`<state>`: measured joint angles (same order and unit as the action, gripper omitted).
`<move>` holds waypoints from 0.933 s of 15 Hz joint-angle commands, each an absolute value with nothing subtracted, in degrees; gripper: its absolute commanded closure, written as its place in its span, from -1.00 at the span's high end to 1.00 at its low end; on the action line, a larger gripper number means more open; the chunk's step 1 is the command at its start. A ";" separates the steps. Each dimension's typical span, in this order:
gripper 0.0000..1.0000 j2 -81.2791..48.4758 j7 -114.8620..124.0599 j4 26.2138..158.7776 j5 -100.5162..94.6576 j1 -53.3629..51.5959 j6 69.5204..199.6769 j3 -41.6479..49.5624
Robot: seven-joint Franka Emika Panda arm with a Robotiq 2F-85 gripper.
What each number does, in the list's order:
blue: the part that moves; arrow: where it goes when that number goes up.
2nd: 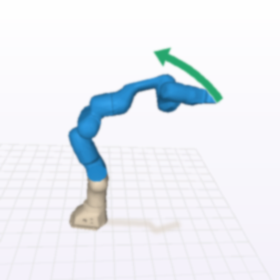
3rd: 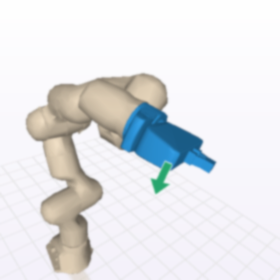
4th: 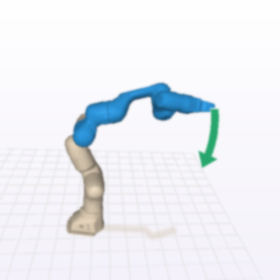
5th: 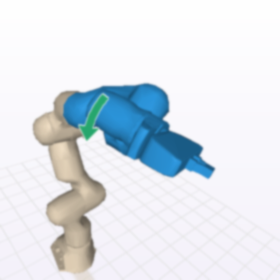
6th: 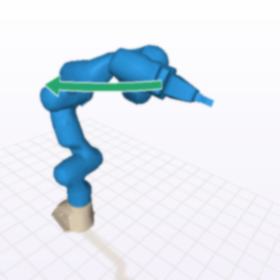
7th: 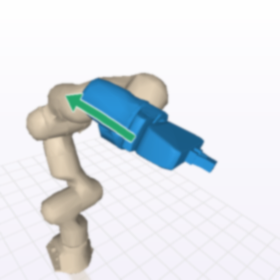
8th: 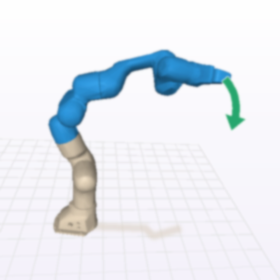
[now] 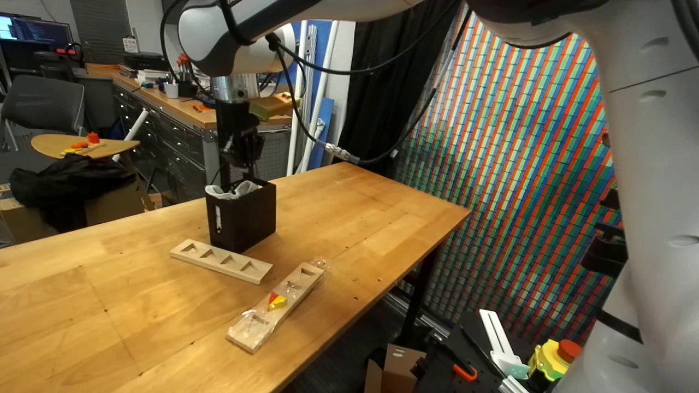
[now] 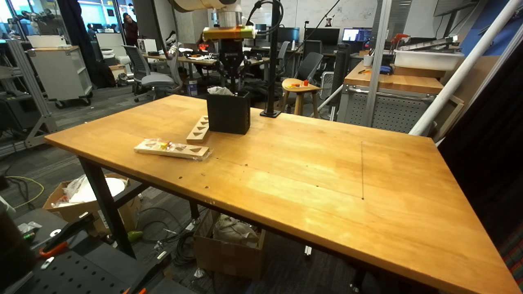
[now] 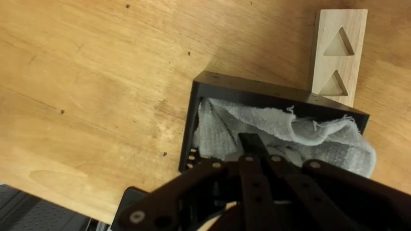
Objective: Put the white towel inside the black box
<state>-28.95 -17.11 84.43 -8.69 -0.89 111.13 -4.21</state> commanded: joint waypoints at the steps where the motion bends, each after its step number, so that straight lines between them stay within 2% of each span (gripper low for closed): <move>1: -0.98 -22.92 -15.84 87.71 -11.13 -2.31 111.34 -3.39; 14: -0.98 -22.30 -15.25 90.48 -10.33 -3.58 112.23 -4.38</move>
